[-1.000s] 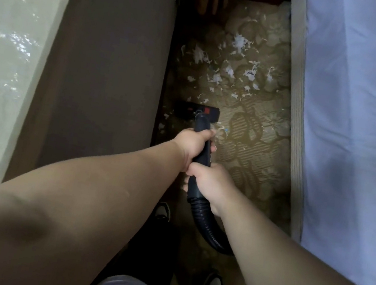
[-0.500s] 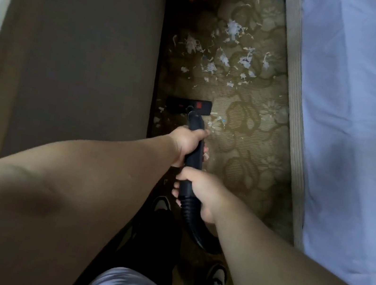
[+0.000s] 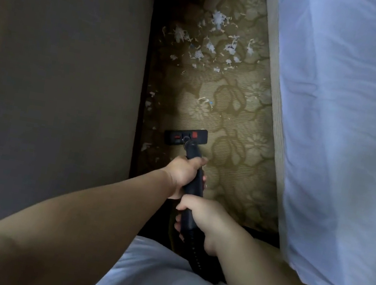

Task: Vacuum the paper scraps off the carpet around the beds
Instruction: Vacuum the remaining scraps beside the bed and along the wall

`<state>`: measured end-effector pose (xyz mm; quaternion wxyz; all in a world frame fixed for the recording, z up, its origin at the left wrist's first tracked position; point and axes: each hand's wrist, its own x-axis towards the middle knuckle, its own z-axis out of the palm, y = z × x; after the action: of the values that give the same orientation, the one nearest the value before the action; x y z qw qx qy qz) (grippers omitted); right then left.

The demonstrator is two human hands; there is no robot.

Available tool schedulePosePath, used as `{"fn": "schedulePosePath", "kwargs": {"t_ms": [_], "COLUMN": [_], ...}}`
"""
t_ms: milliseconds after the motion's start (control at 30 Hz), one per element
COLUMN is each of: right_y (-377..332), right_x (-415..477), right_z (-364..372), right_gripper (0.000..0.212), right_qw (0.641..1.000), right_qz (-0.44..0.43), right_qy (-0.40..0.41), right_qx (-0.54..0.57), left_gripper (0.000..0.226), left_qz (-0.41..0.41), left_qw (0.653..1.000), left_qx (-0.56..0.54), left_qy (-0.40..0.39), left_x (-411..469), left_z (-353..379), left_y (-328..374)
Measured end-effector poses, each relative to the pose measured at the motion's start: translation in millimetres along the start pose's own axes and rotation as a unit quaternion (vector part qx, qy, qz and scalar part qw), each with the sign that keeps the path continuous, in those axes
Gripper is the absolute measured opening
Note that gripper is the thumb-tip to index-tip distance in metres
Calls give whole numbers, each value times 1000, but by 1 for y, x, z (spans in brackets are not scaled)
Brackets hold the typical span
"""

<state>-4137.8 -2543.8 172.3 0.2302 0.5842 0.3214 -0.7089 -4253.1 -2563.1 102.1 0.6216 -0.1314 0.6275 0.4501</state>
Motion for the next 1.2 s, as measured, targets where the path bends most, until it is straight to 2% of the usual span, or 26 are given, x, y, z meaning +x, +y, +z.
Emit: {"fn": "schedulePosePath", "kwargs": {"t_ms": [200, 367, 500, 633, 833, 1000, 1200], "right_y": [53, 86, 96, 96, 86, 66, 24], "right_x": [-41, -67, -78, -89, -92, -79, -54], "right_z": [-61, -103, -125, -143, -155, -149, -122], "right_gripper": [12, 25, 35, 24, 20, 28, 23], "right_qw": [999, 996, 992, 993, 994, 993, 993], "right_qz": [2, 16, -13, -37, -60, -89, -100], "right_qy": [-21, -17, -14, -19, -14, 16, 36], "right_qx": [-50, -82, -121, -111, -91, -76, -49], "left_gripper": [27, 25, 29, 30, 26, 23, 23], "left_qz": [-19, -46, -53, -27, -16, 5, 15], "left_qw": [999, 994, 991, 991, 994, 996, 998], "left_qx": [-41, -100, -127, -131, -108, -90, -52], "left_qy": [11, 10, 7, 1, -18, -6, -15], "left_x": [-40, -66, -79, -83, -82, -66, -31], "left_z": [56, 95, 111, 130, 148, 142, 115], "left_y": [-62, -102, -115, -115, -94, -67, -23]}}
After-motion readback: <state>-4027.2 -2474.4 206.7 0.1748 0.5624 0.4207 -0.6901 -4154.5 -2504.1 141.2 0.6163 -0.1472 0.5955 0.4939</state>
